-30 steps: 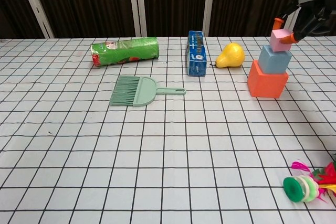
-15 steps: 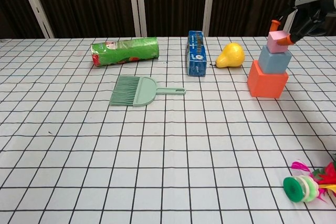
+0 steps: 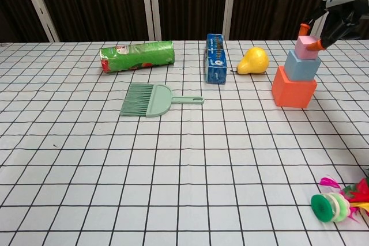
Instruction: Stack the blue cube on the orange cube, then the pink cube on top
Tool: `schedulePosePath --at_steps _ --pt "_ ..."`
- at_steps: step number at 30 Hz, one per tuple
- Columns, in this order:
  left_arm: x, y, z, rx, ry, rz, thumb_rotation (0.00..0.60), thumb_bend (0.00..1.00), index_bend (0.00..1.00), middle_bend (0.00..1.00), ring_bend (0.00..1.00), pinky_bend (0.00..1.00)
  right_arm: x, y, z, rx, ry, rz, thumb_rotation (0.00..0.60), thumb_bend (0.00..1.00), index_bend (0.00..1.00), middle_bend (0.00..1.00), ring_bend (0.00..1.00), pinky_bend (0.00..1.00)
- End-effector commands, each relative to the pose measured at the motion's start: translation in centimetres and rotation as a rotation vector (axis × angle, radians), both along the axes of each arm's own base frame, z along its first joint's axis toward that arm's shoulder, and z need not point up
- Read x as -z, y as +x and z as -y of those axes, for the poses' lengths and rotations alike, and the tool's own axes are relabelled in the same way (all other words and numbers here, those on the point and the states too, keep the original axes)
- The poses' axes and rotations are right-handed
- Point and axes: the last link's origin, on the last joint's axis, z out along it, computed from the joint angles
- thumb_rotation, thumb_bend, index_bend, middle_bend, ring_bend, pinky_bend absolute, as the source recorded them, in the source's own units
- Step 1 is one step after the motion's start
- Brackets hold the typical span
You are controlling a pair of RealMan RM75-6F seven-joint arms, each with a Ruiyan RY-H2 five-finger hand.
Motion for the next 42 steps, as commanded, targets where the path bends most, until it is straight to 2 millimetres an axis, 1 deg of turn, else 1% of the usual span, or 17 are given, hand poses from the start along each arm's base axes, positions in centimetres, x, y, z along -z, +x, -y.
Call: schedulePosePath --at_steps 1,7,9,12,14,17,19,23,28,32,35,37,38,39,40,41,42 --pt "0.0 0.0 0.0 0.001 -0.003 -0.001 0.6 0.54 0.16 0.03 0.0 0.0 0.1 0.0 0.0 0.001 0.003 0.001 0.6 0.43 0.45 1.0 1.0 0.85" --pt "0.0 0.0 0.0 0.0 0.0 -0.001 0.6 0.54 0.16 0.03 0.0 0.0 0.1 0.0 0.0 -0.001 0.003 -0.002 0.6 0.43 0.45 1.0 1.0 0.85" --pt "0.0 0.0 0.0 0.0 0.0 0.0 0.6 0.54 0.16 0.03 0.0 0.0 0.0 0.0 0.0 -0.004 0.003 -0.003 0.6 0.43 0.42 1.0 1.0 0.85" --pt "0.0 0.0 0.0 0.0 -0.002 -0.001 0.6 0.54 0.16 0.03 0.0 0.0 0.0 0.0 0.0 -0.005 0.002 -0.002 0.6 0.43 0.27 1.0 1.0 0.85" --pt "0.0 0.0 0.0 0.0 -0.004 -0.001 0.6 0.54 0.16 0.03 0.0 0.0 -0.1 0.1 -0.1 -0.006 0.003 0.001 0.6 0.43 0.14 1.0 1.0 0.85" --pt "0.0 0.0 0.0 0.0 -0.003 -0.001 0.6 0.54 0.16 0.03 0.0 0.0 -0.1 0.0 -0.1 -0.005 0.003 0.004 0.6 0.4 0.04 1.0 1.0 0.85" --pt "0.0 0.0 0.0 0.0 -0.002 0.0 0.6 0.54 0.16 0.03 0.0 0.0 -0.2 0.0 -0.2 -0.002 0.004 0.008 0.6 0.4 0.01 1.0 1.0 0.85" --pt "-0.1 -0.1 0.0 -0.002 0.0 0.003 0.6 0.54 0.16 0.03 0.0 0.0 -0.7 -0.6 -0.9 -0.001 0.031 -0.021 0.6 0.4 0.0 1.0 1.0 0.85" --pt "-0.2 0.0 0.0 0.005 -0.006 0.011 0.6 0.54 0.16 0.03 0.0 0.0 -2.7 -1.9 -4.5 -0.019 0.079 -0.116 0.6 0.4 0.0 1.0 1.0 0.85" --pt "-0.4 0.0 0.1 0.013 -0.004 0.022 0.6 0.54 0.16 0.03 0.0 0.0 -3.9 -2.6 -7.4 -0.021 0.084 -0.145 0.6 0.4 0.0 1.0 1.0 0.85" --pt "-0.6 0.0 0.3 0.018 -0.004 0.029 0.6 0.54 0.16 0.03 0.0 0.0 -4.8 -3.2 -9.2 -0.019 0.065 -0.157 0.6 0.39 0.0 1.0 1.0 0.85" --pt "-0.7 0.0 0.3 0.023 -0.004 0.034 0.6 0.54 0.16 0.03 0.0 0.0 -5.5 -3.9 -10.5 -0.022 0.027 -0.185 0.6 0.4 0.01 1.0 0.97 0.84" --pt "-0.8 0.0 0.4 0.028 -0.005 0.04 0.6 0.54 0.16 0.03 0.0 0.0 -6.3 -4.8 -12.1 -0.022 -0.022 -0.227 0.6 0.4 0.02 1.0 0.94 0.81" --pt "-0.9 0.2 0.6 0.038 -0.004 0.051 0.6 0.54 0.16 0.03 0.0 0.0 -6.9 -6.7 -15.4 0.035 -0.038 -0.285 0.6 0.4 0.02 0.99 0.91 0.78" --pt "-1.0 0.2 0.8 0.045 -0.005 0.057 0.6 0.54 0.16 0.03 0.0 0.0 -6.9 -6.9 -17.2 0.047 -0.053 -0.296 0.6 0.4 0.02 0.94 0.85 0.72" --pt "-1.1 0.2 0.9 0.05 -0.006 0.061 0.6 0.54 0.16 0.03 0.0 0.0 -6.7 -6.9 -18.3 0.05 -0.065 -0.296 0.6 0.4 0.02 0.87 0.78 0.64" --pt "-1.2 0.2 0.9 0.053 -0.006 0.064 0.6 0.54 0.17 0.03 0.0 0.0 -6.4 -6.9 -19.0 0.052 -0.07 -0.292 0.6 0.39 0.02 0.81 0.73 0.59"
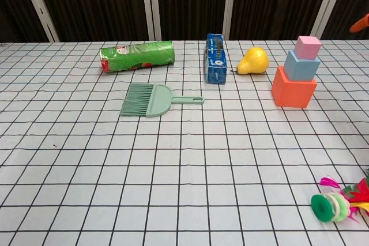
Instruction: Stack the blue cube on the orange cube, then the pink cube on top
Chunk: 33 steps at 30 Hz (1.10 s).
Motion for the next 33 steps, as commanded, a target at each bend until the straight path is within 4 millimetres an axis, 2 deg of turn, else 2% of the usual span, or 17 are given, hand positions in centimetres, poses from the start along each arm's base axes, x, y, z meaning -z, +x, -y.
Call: schedulePosePath --at_steps 1,4,5,8,11,14,17,33 --pt "-0.3 0.1 0.4 0.016 -0.003 0.013 0.6 0.54 0.17 0.03 0.0 0.0 -0.2 -2.5 -8.9 0.055 -0.07 -0.075 0.6 0.39 0.02 0.71 0.66 0.5" --pt "-0.5 0.1 0.7 0.028 -0.009 0.021 0.6 0.54 0.17 0.03 0.0 0.0 1.5 -3.3 -12.0 0.009 -0.099 -0.039 0.6 0.37 0.02 0.49 0.48 0.34" --pt "-0.5 0.1 0.7 0.03 -0.009 0.022 0.6 0.54 0.17 0.03 0.0 0.0 1.8 -3.5 -12.5 -0.005 -0.113 -0.038 0.6 0.37 0.02 0.41 0.42 0.28" --pt "-0.7 0.1 0.9 0.04 -0.01 0.029 0.6 0.54 0.17 0.03 0.0 0.0 3.5 -4.8 -14.7 -0.046 -0.14 -0.056 0.6 0.37 0.0 0.26 0.26 0.15" --pt "-0.9 0.1 1.1 0.048 -0.009 0.038 0.6 0.54 0.17 0.03 0.0 0.0 4.2 -5.7 -15.9 -0.069 -0.209 -0.094 0.6 0.37 0.0 0.18 0.19 0.12" --pt "-1.1 0.1 1.3 0.054 -0.004 0.043 0.6 0.54 0.17 0.03 0.0 0.0 4.2 -6.1 -16.1 -0.129 -0.302 -0.182 0.6 0.36 0.0 0.15 0.15 0.1" --pt "-1.2 0.1 1.4 0.057 -0.002 0.046 0.6 0.54 0.17 0.03 0.0 0.0 4.1 -5.9 -16.1 -0.174 -0.353 -0.172 0.6 0.35 0.0 0.14 0.14 0.1" --pt "-1.2 0.0 1.5 0.061 -0.006 0.041 0.6 0.54 0.17 0.03 0.0 0.0 4.4 -5.8 -15.7 -0.209 -0.352 -0.164 0.6 0.34 0.0 0.14 0.14 0.1"
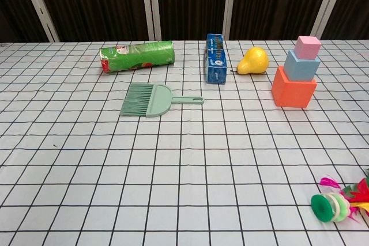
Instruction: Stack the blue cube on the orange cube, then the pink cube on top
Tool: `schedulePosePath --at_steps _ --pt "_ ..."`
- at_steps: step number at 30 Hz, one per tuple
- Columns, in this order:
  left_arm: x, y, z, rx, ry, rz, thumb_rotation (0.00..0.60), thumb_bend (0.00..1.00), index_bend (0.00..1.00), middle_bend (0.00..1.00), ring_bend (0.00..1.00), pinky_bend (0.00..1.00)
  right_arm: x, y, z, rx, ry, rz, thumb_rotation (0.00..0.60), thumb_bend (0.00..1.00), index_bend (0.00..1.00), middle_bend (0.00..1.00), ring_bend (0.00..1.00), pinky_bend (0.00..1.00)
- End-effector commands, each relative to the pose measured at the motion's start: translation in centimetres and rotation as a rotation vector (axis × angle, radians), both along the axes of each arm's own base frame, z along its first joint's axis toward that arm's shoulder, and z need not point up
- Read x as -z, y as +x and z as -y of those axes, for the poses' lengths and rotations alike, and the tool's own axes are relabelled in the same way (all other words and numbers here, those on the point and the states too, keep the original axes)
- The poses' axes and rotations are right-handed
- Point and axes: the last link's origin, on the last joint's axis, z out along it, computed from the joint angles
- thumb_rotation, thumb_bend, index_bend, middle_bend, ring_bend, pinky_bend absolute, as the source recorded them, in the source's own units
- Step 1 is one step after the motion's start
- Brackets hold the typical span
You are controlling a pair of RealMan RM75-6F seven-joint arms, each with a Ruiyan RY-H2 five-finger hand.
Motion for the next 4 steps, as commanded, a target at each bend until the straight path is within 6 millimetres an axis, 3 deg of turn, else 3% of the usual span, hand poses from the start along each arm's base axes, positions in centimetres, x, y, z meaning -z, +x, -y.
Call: schedulePosePath --at_steps 1,4 --pt "-0.1 -0.12 -0.06 -0.006 0.003 0.003 0.6 0.54 0.17 0.03 0.0 0.0 0.12 0.15 0.16 -0.004 0.003 0.006 0.6 0.34 0.0 0.14 0.14 0.1" --pt "-0.19 -0.18 -0.13 -0.008 0.005 0.004 0.6 0.54 0.17 0.03 0.0 0.0 0.1 0.19 0.26 -0.007 0.0 0.004 0.6 0.34 0.0 0.14 0.14 0.1"
